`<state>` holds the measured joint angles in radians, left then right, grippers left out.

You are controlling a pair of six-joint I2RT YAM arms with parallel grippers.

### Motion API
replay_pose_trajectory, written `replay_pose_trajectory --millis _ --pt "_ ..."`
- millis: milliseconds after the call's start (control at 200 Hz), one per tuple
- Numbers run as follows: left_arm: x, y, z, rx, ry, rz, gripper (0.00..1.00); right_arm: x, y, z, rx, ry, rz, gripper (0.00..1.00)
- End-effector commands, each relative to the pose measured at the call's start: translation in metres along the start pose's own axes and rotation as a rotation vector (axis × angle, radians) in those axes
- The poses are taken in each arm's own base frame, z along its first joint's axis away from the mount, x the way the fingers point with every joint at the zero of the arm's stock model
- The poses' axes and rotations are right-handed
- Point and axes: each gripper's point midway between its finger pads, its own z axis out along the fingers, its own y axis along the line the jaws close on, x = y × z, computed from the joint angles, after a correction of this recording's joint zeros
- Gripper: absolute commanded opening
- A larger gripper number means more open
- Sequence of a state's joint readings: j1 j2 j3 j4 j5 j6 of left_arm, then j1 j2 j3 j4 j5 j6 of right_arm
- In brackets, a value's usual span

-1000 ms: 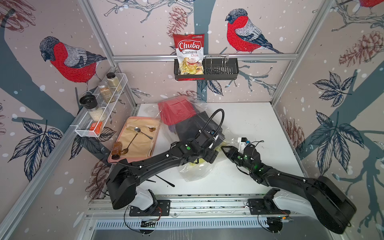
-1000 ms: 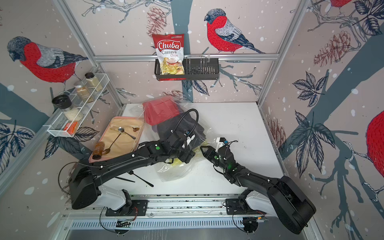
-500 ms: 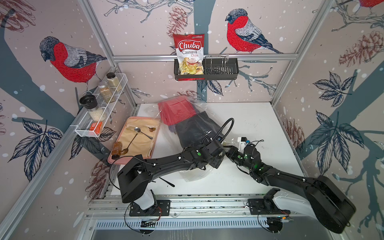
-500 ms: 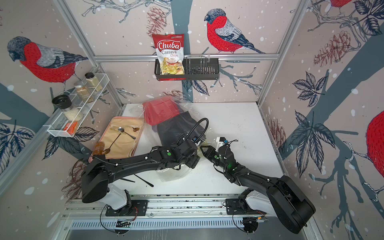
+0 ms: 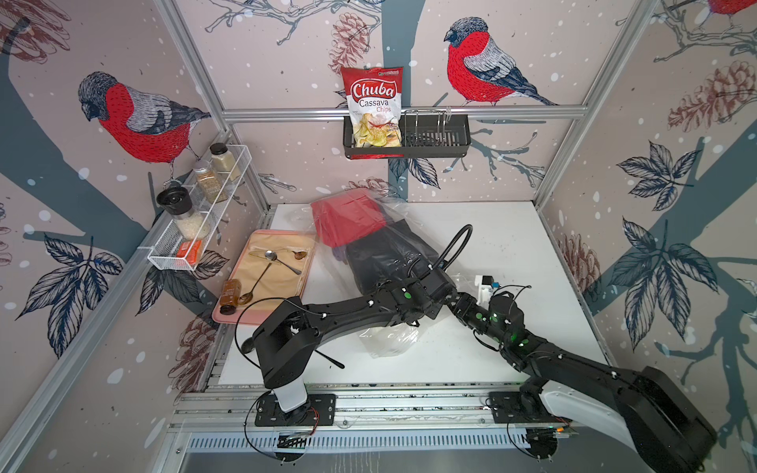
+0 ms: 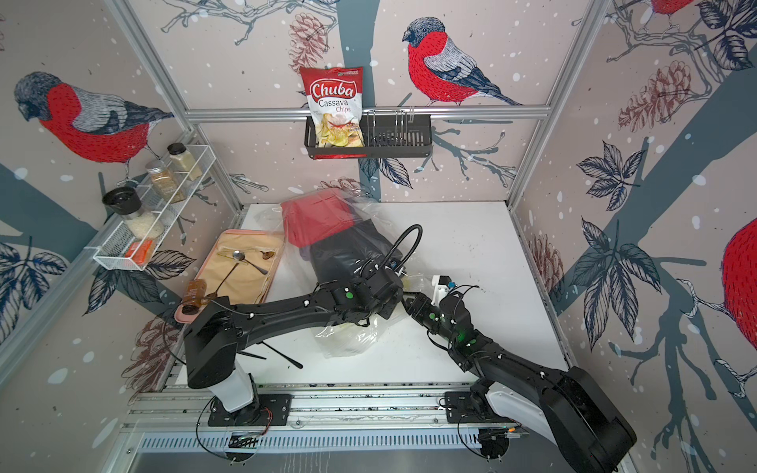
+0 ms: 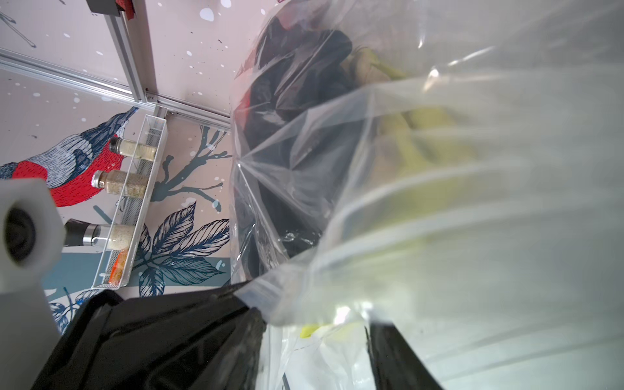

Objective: Take the trousers out of the vacuum bag
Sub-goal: Open the vacuum bag at the center of the board.

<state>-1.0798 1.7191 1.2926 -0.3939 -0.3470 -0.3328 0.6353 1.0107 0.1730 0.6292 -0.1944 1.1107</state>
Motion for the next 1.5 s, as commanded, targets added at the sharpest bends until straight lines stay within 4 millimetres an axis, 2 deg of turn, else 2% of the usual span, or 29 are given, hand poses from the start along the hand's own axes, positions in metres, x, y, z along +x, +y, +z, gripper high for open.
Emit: replay_pose_trajectory --millis 0,180,310,635,700,720,795,1021,1146,1321,1496 --pt "-0.019 0.008 -0.012 -0.044 -0.049 0.003 0.0 0.003 0.015 -0.004 -0.076 0.011 -0.025 0.52" --pt "-0.045 0.017 -0.032 -0.086 -0.114 -0.005 0.0 0.007 0.035 -0.003 -0.121 0.012 -0.08 0.49" --pt "-0.052 0.02 -0.036 -0.1 -0.12 0.009 0.0 0.008 0.034 0.002 -0.096 0.013 -0.074 0.49" --pt "-0.052 0.016 -0.041 -0.06 -0.122 -0.004 0.0 -0.006 0.034 0.033 -0.065 -0.044 0.001 0.49" --pt "-0.051 0.015 -0.042 -0.051 -0.119 -0.004 0.0 -0.01 0.041 0.037 -0.091 -0.057 0.004 0.49" --pt "-0.051 0.015 -0.042 -0.047 -0.118 -0.003 0.0 -0.008 0.035 0.041 -0.075 -0.049 0.008 0.49" --pt "-0.05 0.015 -0.043 -0.045 -0.119 -0.003 0.0 -0.01 0.036 0.049 -0.071 -0.052 0.004 0.49" --pt "-0.054 0.019 -0.053 -0.046 -0.141 -0.003 0.0 -0.011 0.001 0.057 0.066 -0.075 0.057 0.47" --pt "-0.059 0.027 -0.063 -0.068 -0.156 -0.002 0.0 0.001 -0.029 0.052 0.175 -0.044 0.072 0.47" --pt "-0.068 0.04 -0.083 -0.095 -0.194 -0.007 0.0 0.014 -0.065 0.035 0.273 -0.02 0.102 0.48" --pt "-0.077 0.053 -0.109 -0.126 -0.238 -0.021 0.0 0.016 -0.08 0.031 0.336 -0.003 0.094 0.49"
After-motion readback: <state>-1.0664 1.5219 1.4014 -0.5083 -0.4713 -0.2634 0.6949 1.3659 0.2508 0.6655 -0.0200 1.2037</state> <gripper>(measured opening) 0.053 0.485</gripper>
